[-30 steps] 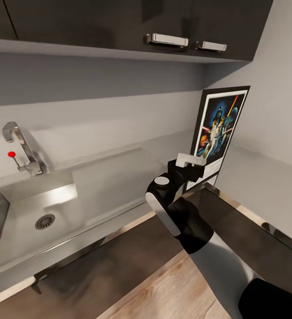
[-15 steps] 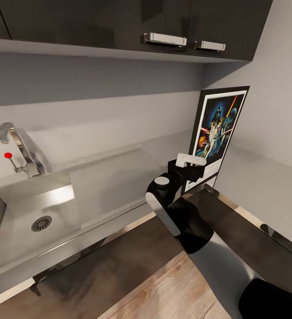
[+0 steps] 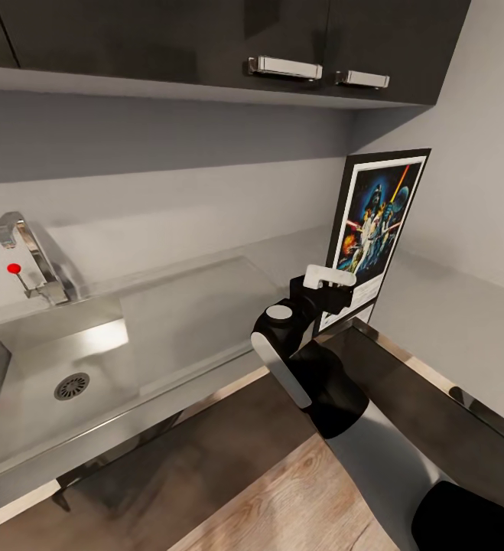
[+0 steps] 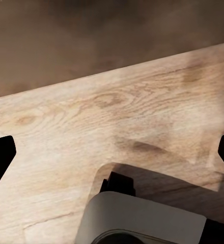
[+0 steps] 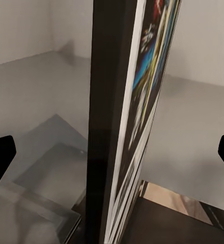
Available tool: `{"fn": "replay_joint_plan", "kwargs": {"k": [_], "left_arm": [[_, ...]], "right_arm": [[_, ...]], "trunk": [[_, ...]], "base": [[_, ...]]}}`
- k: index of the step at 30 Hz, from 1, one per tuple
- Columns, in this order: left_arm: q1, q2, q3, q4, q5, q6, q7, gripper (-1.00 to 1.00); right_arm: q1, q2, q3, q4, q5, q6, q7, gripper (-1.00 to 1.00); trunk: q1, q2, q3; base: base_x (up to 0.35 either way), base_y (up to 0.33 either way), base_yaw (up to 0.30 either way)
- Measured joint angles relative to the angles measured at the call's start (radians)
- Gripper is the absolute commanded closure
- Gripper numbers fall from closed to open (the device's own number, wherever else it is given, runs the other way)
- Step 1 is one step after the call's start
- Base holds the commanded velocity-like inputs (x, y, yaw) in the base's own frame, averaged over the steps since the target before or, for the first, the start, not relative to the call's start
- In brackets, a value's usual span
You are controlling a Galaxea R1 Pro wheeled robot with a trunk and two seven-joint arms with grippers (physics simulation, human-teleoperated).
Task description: Pick up the poster from the kitchen countertop and hang it on one of the wall nails in the kitchen.
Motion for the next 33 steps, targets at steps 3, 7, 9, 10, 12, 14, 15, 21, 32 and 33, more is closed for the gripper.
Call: {"fn": "replay_joint_plan", "kwargs": {"k": [3, 7, 9, 10, 12, 14, 15, 21, 32, 33], "left_arm": [[0.0, 0.0, 0.0, 0.0, 0.0, 0.001, 0.0, -1.0], [0.0, 0.0, 0.0, 0.0, 0.0, 0.001, 0.0, -1.0], [0.0, 0.0, 0.0, 0.0, 0.0, 0.0, 0.0, -1.0], [0.0, 0.0, 0.0, 0.0, 0.0, 0.0, 0.0, -1.0], [0.0, 0.0, 0.001, 0.0, 0.0, 0.0, 0.0, -1.0], [0.0, 0.0, 0.0, 0.0, 0.0, 0.0, 0.0, -1.0], [0.0, 0.0, 0.0, 0.0, 0.0, 0.0, 0.0, -1.0], [0.0, 0.0, 0.001, 0.0, 0.0, 0.0, 0.0, -1.0], [0.0, 0.0, 0.0, 0.0, 0.0, 0.0, 0.0, -1.0], [0.0, 0.0, 0.0, 0.0, 0.0, 0.0, 0.0, -1.0]], "right_arm": [[0.0, 0.0, 0.0, 0.0, 0.0, 0.0, 0.0, -1.0], [0.001, 0.0, 0.0, 0.0, 0.0, 0.0, 0.0, -1.0], [0.001, 0.0, 0.0, 0.0, 0.0, 0.0, 0.0, -1.0], [0.001, 0.0, 0.0, 0.0, 0.0, 0.0, 0.0, -1.0], [0.001, 0.0, 0.0, 0.0, 0.0, 0.0, 0.0, -1.0], [0.001, 0.0, 0.0, 0.0, 0.0, 0.0, 0.0, -1.0], [0.001, 0.0, 0.0, 0.0, 0.0, 0.0, 0.0, -1.0], [0.001, 0.0, 0.0, 0.0, 0.0, 0.0, 0.0, -1.0], [0.004, 0.0, 0.0, 0.001, 0.0, -0.002, 0.0, -1.0], [0.005, 0.0, 0.0, 0.001, 0.0, -0.002, 0.0, -1.0]], "trunk": [[0.0, 0.0, 0.0], [0.0, 0.0, 0.0], [0.0, 0.0, 0.0], [0.0, 0.0, 0.0], [0.0, 0.0, 0.0], [0.0, 0.0, 0.0], [0.0, 0.0, 0.0], [0.0, 0.0, 0.0], [0.0, 0.0, 0.0], [0.0, 0.0, 0.0]], "base": [[0.0, 0.0, 0.0], [0.033, -0.029, 0.0], [0.025, -0.023, 0.0], [0.018, -0.016, 0.0], [0.008, -0.007, 0.0], [0.005, -0.005, 0.0], [0.004, -0.003, 0.0], [0.001, -0.001, 0.0], [0.0, 0.0, 0.0], [0.0, 0.0, 0.0]]}}
